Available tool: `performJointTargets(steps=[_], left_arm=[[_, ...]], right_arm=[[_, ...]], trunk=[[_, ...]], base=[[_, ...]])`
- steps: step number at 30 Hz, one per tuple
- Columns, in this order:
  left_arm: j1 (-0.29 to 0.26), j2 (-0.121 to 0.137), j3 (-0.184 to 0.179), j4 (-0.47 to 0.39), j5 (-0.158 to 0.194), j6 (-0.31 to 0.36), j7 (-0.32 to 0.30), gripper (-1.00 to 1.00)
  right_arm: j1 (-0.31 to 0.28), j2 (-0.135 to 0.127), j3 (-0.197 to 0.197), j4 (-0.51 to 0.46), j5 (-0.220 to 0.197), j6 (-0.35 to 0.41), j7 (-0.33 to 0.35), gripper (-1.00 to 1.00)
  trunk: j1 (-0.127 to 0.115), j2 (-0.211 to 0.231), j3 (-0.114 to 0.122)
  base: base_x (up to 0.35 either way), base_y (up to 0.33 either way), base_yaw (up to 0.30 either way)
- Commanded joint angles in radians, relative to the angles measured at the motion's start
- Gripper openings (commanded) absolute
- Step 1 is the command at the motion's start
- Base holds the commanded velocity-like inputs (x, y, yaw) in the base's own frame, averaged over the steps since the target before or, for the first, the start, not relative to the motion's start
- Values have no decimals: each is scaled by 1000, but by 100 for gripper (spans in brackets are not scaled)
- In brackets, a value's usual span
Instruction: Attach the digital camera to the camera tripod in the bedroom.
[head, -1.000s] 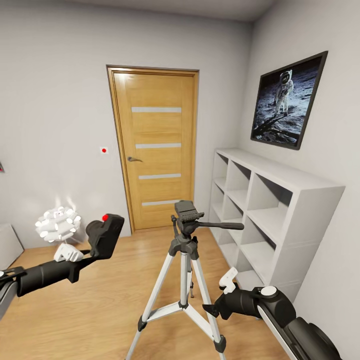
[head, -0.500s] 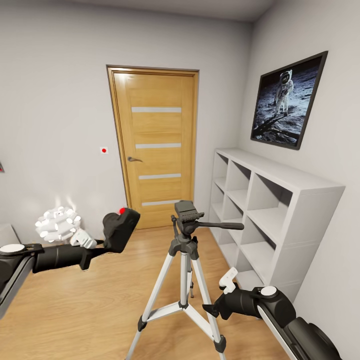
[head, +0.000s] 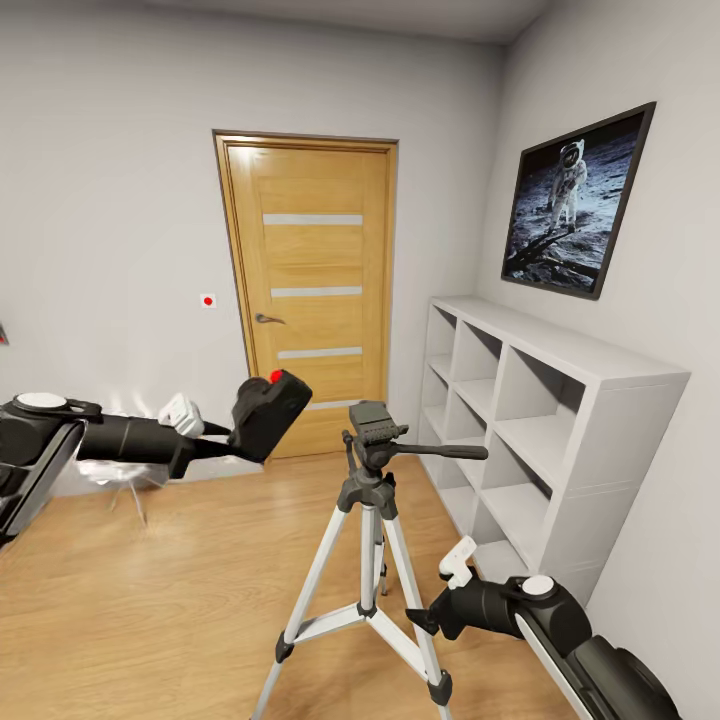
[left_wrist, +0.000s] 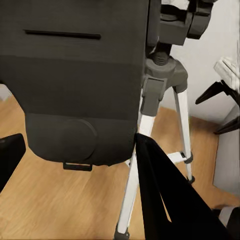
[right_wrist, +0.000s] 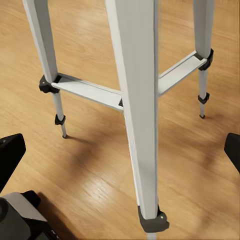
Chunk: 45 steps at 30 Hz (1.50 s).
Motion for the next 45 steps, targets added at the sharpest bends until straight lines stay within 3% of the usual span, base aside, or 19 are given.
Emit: performJointTargets(steps=[1, 16, 22, 30, 35, 45], left_arm=[[-31, 6, -21, 2, -1, 11, -11, -100], [-323, 23, -218, 34, 2, 97, -101, -100], [-400, 18, -267, 56, 5, 108, -150, -100], [-460, 9, -322, 82, 10, 112, -181, -100], [-503, -12, -361, 90, 13, 113, -186, -100], [-525, -55, -380, 114, 13, 113, -190, -100]], right_arm=[[-1, -1, 0, 6, -8, -5, -3, 100], [-1, 7, -4, 47, -13, -101, -6, 100], [-1, 10, -4, 73, -18, -172, -10, 100], [1, 20, -4, 104, -21, -243, -12, 100], [1, 37, -4, 163, -21, -336, -13, 100], [-1, 54, -1, 251, -18, -435, -17, 100]], trunk=[[0, -1, -1], [0, -1, -1], [0, -1, -1], [0, -1, -1], [0, -1, -1], [0, -1, -1]], base=[[0, 0, 0], [0, 0, 0], [0, 0, 0], [0, 0, 0], [0, 0, 0], [0, 0, 0]])
